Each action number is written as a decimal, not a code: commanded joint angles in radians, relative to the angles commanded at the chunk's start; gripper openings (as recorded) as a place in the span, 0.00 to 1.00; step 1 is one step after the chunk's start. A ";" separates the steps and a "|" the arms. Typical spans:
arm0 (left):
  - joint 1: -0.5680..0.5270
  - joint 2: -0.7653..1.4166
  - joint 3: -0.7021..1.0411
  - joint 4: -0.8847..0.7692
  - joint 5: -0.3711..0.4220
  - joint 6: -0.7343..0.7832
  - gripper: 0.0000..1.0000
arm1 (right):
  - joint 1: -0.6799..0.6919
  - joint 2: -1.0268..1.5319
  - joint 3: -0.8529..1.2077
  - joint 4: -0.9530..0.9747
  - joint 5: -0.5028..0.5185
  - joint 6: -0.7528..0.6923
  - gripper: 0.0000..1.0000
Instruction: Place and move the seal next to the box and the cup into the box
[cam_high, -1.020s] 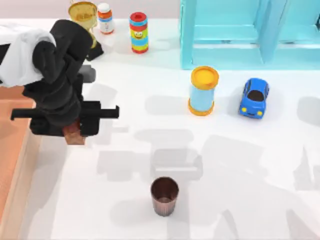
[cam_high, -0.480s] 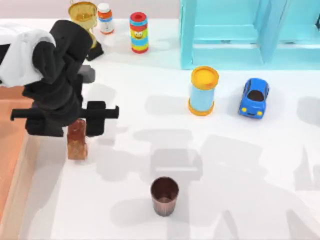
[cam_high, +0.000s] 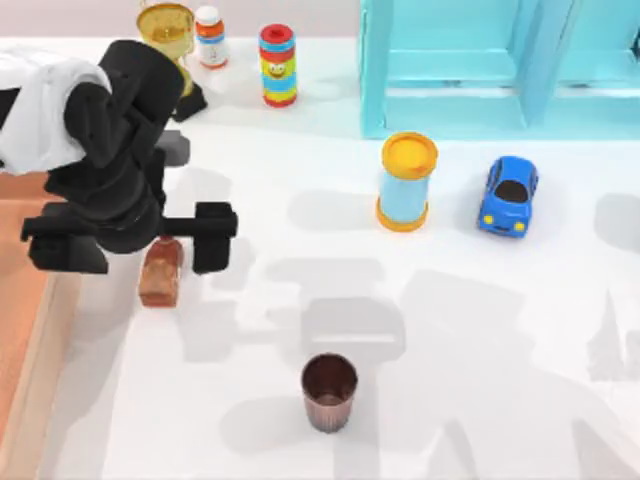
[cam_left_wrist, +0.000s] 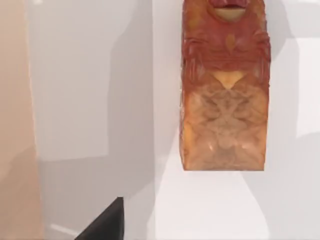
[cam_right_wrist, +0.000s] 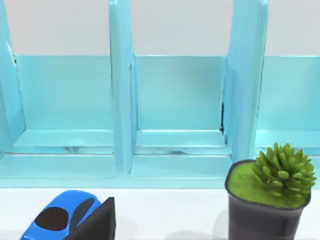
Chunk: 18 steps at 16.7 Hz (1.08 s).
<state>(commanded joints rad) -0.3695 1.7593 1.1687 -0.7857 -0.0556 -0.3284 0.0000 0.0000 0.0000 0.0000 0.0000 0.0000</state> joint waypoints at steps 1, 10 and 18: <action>0.000 0.000 0.000 0.000 0.000 0.000 1.00 | 0.000 0.000 0.000 0.000 0.000 0.000 1.00; -0.007 -0.026 0.186 -0.215 -0.002 -0.003 1.00 | 0.000 0.000 0.000 0.000 0.000 0.000 1.00; -0.006 -0.059 0.334 -0.393 -0.001 -0.005 1.00 | 0.000 0.000 0.000 0.000 0.000 0.000 1.00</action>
<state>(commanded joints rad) -0.3754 1.7005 1.5032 -1.1787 -0.0567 -0.3333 0.0000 0.0000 0.0000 0.0000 0.0000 0.0000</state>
